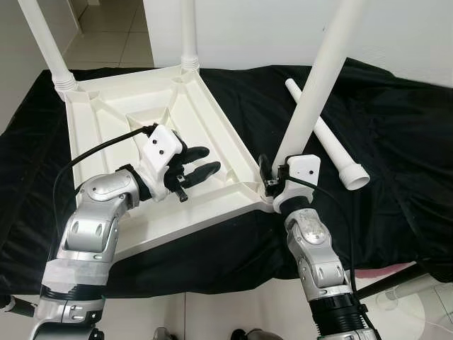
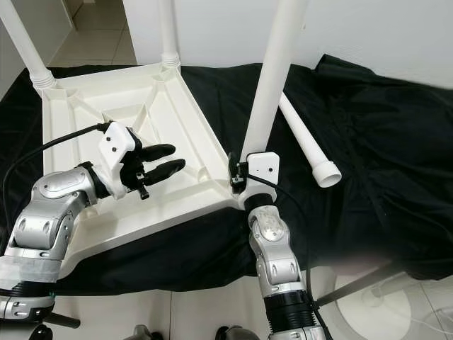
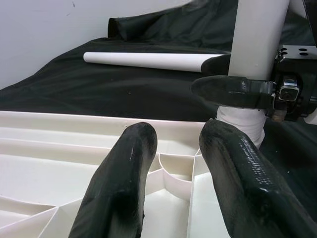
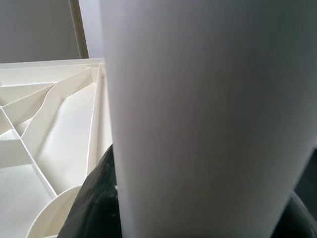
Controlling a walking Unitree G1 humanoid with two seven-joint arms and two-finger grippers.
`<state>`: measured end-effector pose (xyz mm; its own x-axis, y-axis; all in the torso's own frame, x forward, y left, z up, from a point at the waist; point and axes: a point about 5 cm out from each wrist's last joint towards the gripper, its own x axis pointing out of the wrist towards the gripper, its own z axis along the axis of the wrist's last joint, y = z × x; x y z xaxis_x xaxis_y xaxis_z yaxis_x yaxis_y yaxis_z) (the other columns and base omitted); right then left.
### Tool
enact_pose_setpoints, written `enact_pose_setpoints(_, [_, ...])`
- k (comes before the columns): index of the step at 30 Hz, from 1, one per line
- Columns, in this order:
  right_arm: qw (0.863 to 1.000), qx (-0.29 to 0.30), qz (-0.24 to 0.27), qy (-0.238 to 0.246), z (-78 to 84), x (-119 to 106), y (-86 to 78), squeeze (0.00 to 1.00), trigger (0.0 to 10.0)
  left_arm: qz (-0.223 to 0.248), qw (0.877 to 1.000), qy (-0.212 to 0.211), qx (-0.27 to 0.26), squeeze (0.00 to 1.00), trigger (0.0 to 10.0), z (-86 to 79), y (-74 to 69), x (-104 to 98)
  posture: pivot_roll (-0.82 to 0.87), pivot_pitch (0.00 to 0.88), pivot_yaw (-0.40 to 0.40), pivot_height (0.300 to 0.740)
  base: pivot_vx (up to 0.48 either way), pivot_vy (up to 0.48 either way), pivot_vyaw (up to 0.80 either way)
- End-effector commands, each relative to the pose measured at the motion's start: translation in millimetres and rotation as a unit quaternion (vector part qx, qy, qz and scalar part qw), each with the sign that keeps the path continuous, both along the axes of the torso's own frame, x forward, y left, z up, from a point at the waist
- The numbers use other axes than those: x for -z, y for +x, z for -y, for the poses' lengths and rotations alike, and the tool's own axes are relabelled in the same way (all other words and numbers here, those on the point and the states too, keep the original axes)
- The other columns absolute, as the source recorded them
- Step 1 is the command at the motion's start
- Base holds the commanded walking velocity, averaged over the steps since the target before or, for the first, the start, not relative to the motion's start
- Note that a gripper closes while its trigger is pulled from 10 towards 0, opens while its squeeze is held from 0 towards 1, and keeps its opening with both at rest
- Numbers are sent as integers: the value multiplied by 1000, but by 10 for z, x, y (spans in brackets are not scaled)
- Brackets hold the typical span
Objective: Building children table
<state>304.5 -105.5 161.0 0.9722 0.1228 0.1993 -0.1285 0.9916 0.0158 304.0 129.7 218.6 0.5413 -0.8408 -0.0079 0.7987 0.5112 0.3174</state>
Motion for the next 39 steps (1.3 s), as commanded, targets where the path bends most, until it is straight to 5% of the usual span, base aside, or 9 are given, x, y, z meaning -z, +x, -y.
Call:
enact_pose_setpoints(1, [996, 34, -79, 4, 51, 334, -42, 0, 10000, 15, 998, -17, -65, 0, 10000, -47, 60, -24, -36, 123, -30, 740, 0, 0, 0])
enact_pose_setpoints(6, [989, 125, -70, 38, 98, 313, -88, 0, 10000, 16, 998, -18, -65, 0, 10000, -48, 59, -27, -35, 122, -31, 740, 0, 0, 0])
enact_pose_setpoints(30, [992, 106, -54, 29, 104, 253, -35, 0, 10000, 19, 998, -19, -65, 0, 10000, -41, 64, -22, -31, 105, -39, 740, 0, 0, 0])
enact_pose_setpoints(31, [994, 100, -43, 22, 112, 223, -33, 1000, 10000, 19, 998, -19, -65, 0, 10000, -40, 64, -22, -30, 100, -40, 740, 0, 0, 0])
enact_pose_setpoints(32, [995, 91, -31, 14, 117, 194, -31, 1000, 10000, 19, 998, -19, -65, 0, 10000, -39, 64, -20, -30, 99, -40, 740, 0, 0, 0])
enact_pose_setpoints(33, [997, 80, -21, 9, 121, 166, -29, 667, 10000, 19, 998, -19, -65, 0, 10000, -38, 64, -20, -30, 99, -40, 740, 0, 0, 0])
enact_pose_setpoints(34, [997, 80, -21, 9, 121, 166, -29, 667, 10000, 19, 998, -19, -65, 0, 10000, -38, 64, -20, -30, 99, -40, 740, 0, 0, 0])
enact_pose_setpoints(35, [997, 70, -13, 9, 127, 141, -27, 0, 10000, 19, 998, -19, -64, 0, 10000, -36, 64, -20, -31, 96, -40, 740, 0, 0, 0])
enact_pose_setpoints(39, [1000, 25, 2, 4, 155, 91, -1, 0, 10000, 20, 998, -20, -64, 0, 10000, -32, 68, -22, -32, 95, -39, 740, 0, 0, 0])
